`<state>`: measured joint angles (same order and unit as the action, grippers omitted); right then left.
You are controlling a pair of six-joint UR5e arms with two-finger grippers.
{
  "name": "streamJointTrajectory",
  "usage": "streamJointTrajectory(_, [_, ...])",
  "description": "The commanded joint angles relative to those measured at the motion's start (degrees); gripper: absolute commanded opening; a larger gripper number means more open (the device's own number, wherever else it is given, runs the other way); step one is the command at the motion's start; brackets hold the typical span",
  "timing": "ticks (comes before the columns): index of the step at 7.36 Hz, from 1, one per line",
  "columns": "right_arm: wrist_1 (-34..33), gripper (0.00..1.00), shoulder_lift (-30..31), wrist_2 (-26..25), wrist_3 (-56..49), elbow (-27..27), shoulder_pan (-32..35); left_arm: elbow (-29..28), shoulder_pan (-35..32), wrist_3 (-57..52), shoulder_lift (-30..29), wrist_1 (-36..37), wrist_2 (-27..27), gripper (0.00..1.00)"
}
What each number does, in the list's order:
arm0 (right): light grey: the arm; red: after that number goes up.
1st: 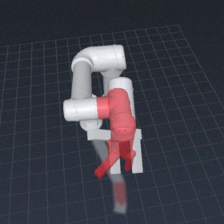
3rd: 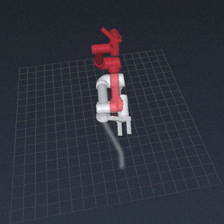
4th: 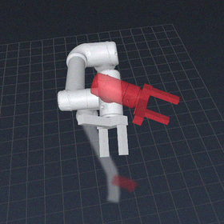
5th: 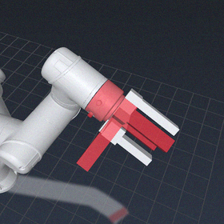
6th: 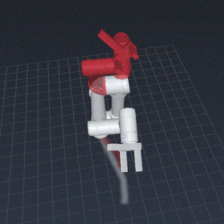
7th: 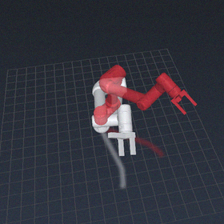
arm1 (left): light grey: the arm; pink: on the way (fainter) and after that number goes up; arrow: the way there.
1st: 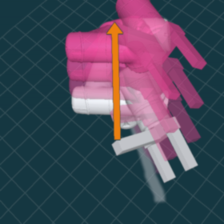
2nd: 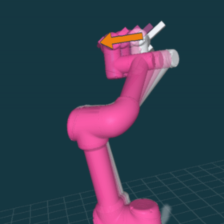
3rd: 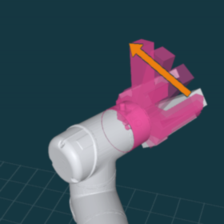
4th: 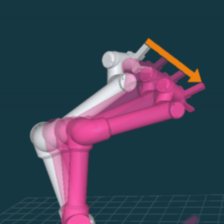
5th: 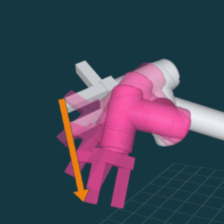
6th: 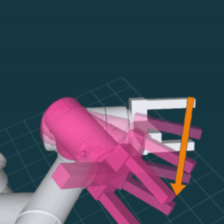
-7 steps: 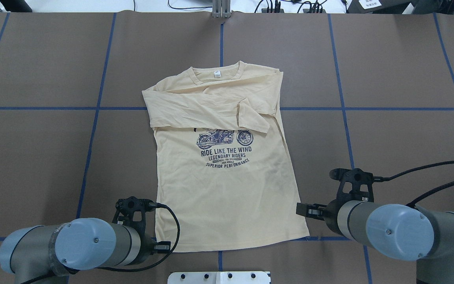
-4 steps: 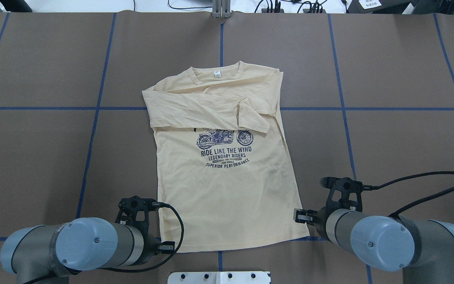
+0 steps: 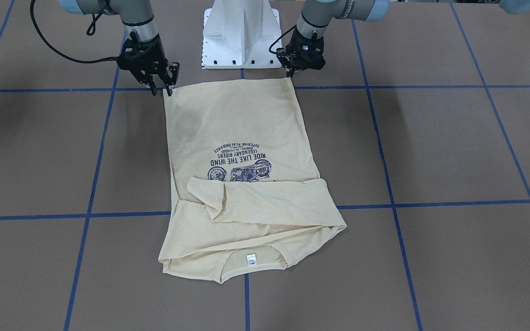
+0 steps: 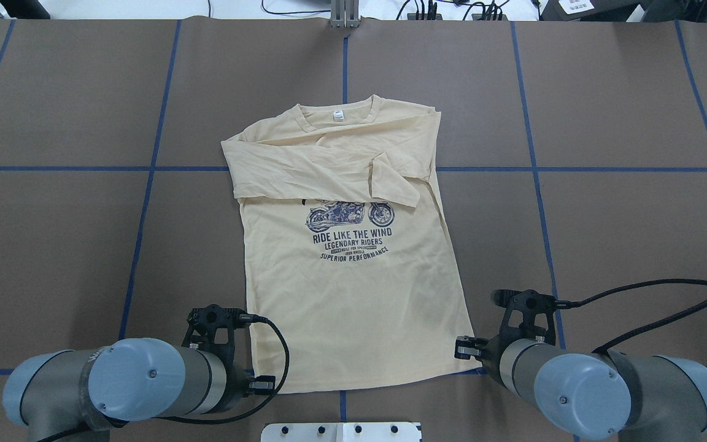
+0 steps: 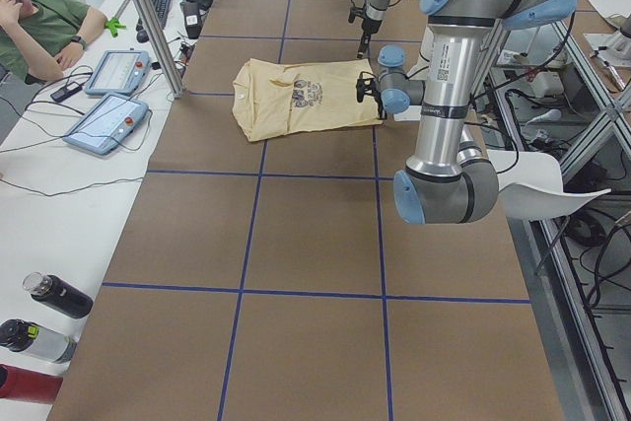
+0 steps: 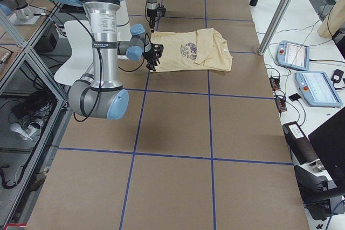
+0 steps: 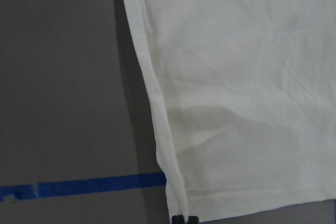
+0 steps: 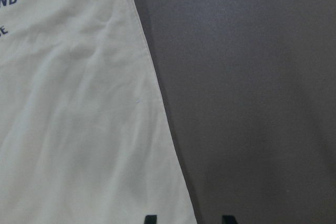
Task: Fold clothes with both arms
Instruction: 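Lower the right gripper onto its hem corner and grasp it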
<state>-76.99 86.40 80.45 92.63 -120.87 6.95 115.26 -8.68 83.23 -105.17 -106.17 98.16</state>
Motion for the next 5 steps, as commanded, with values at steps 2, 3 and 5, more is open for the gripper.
streamJointTrajectory(2, [0.00, 0.47, -0.10, -1.79, 0.00, 1.15, -1.32, -0.03, 0.07, -0.09, -0.13, 0.00, 0.01, 0.00])
streamJointTrajectory(3, [0.00, 0.47, -0.10, -1.79, 0.00, 1.25, -1.33, -0.03, -0.02, -0.09, -0.04, 0.00, 0.01, 0.00])
streamJointTrajectory(5, [0.00, 0.44, -0.10, -2.49, 0.09, 1.42, -2.03, 0.06, -0.02, -0.09, -0.04, 0.00, 0.01, 0.00])
